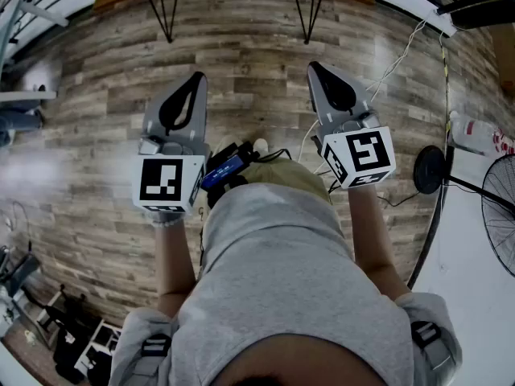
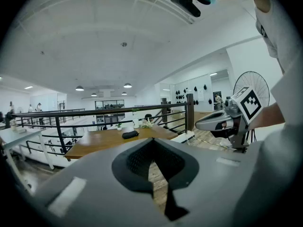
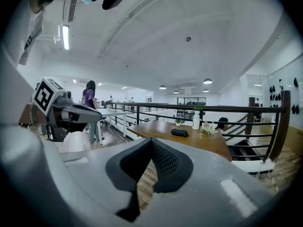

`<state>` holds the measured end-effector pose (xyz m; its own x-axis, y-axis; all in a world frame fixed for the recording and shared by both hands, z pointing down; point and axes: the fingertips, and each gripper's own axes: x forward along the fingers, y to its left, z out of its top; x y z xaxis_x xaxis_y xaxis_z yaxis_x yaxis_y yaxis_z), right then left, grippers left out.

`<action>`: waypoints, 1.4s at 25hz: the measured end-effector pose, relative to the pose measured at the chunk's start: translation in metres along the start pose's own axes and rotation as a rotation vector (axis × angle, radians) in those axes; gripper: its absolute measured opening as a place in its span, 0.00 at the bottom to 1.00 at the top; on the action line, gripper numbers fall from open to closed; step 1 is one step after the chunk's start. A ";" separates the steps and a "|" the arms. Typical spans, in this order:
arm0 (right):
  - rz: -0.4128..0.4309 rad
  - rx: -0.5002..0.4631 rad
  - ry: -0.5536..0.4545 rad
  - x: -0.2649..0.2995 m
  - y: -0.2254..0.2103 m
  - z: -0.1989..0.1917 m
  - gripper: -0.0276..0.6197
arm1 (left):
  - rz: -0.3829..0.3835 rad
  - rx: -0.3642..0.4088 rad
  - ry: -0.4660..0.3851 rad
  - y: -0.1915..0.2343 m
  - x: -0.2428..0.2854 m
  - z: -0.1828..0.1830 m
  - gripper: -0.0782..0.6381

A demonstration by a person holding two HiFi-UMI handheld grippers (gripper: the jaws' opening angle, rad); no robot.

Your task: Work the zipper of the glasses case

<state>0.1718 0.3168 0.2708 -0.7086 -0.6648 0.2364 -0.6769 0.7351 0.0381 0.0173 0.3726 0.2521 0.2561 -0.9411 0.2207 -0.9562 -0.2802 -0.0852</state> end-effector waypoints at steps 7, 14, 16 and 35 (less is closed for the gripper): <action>-0.002 0.002 -0.004 -0.001 -0.003 0.000 0.04 | 0.000 0.004 -0.003 -0.002 0.003 0.001 0.13; 0.000 0.003 -0.003 0.000 -0.002 0.000 0.04 | 0.001 0.001 0.000 -0.002 0.002 0.001 0.13; 0.003 0.008 -0.002 0.000 -0.002 -0.001 0.04 | 0.001 0.001 -0.001 -0.002 0.003 0.000 0.13; -0.007 0.097 -0.034 0.001 -0.006 0.002 0.19 | -0.007 -0.057 -0.025 -0.003 0.005 0.005 0.27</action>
<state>0.1748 0.3121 0.2691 -0.7092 -0.6749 0.2038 -0.6967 0.7153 -0.0554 0.0221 0.3672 0.2482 0.2652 -0.9439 0.1968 -0.9608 -0.2759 -0.0283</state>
